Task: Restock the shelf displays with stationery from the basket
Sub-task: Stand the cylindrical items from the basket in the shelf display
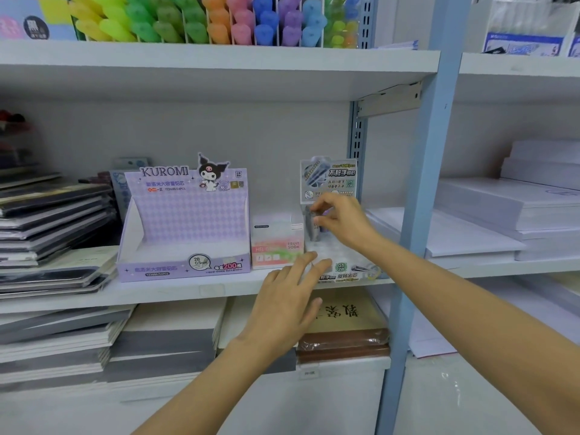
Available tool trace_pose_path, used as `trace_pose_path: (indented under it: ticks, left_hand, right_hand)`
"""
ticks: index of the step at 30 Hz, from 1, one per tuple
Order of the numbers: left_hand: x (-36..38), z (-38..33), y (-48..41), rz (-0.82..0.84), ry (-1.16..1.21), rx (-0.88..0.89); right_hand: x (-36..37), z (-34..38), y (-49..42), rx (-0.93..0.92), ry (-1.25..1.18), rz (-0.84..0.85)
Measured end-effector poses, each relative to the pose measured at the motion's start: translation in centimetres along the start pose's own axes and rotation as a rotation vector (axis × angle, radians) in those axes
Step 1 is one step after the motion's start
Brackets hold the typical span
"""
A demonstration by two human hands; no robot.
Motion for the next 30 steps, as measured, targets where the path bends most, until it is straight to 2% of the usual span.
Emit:
trace_pose_path:
  ticks: [5,8,10,13,14,16,18,20,24,26,28,30]
  left_hand:
    - [0.1,0.0,-0.1,0.004,-0.026,0.005]
    - [0.0,-0.1,0.0,0.014,0.013,-0.002]
    - [-0.5,-0.1,0.5,-0.018,0.031,-0.020]
    - [-2.0,-0.2,2.9,-0.246,0.044,-0.041]
    - [-1.8,-0.2,4.1,-0.307,0.073,-0.047]
    - [0.5,0.2,6.5,-0.294,0.175,-0.075]
    - [5.4,1.3,9.2,-0.158,0.293,-0.170]
    - [11.9,2.0,12.8,0.046,0.338,-0.267]
    - [24.8,1.8,21.2,0.592,0.411,-0.416]
    - [29.8,1.2,25.8,0.797,0.458,-0.484]
    - [33.6,0.3,29.7,0.935,0.488,-0.541]
    - [35.9,0.2,32.3,0.978,0.493,-0.633]
  right_hand:
    - [0.6,-0.9,0.5,0.050,0.013,0.044]
    - [0.3,-0.1,1.8,0.016,0.100,0.050]
    - [-1.0,1.8,3.7,-0.075,0.096,-0.066]
    - [-2.0,6.0,8.4,-0.328,-0.007,-0.203]
    - [-1.4,7.0,10.1,-0.390,-0.042,-0.193]
    - [1.5,7.4,13.3,-0.410,-0.146,-0.086]
    - [6.5,5.3,16.1,-0.290,-0.229,0.079]
    - [13.1,1.3,19.2,-0.099,-0.276,0.283]
    - [24.7,-6.5,26.1,0.155,-0.247,0.631]
    - [29.4,-10.4,30.0,0.236,-0.191,0.780]
    - [32.9,-14.1,34.3,0.333,-0.156,0.915]
    - [35.2,-17.2,38.1,0.401,-0.117,1.015]
Point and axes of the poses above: each hand's wrist, its own y-axis away from the middle knuckle, its own x-axis out of the palm, z = x × y, the point moved 10 cm from there along -y, towards the middle knuckle, and after that the axes turned 7 degrees about z, right-handed, at the moved point
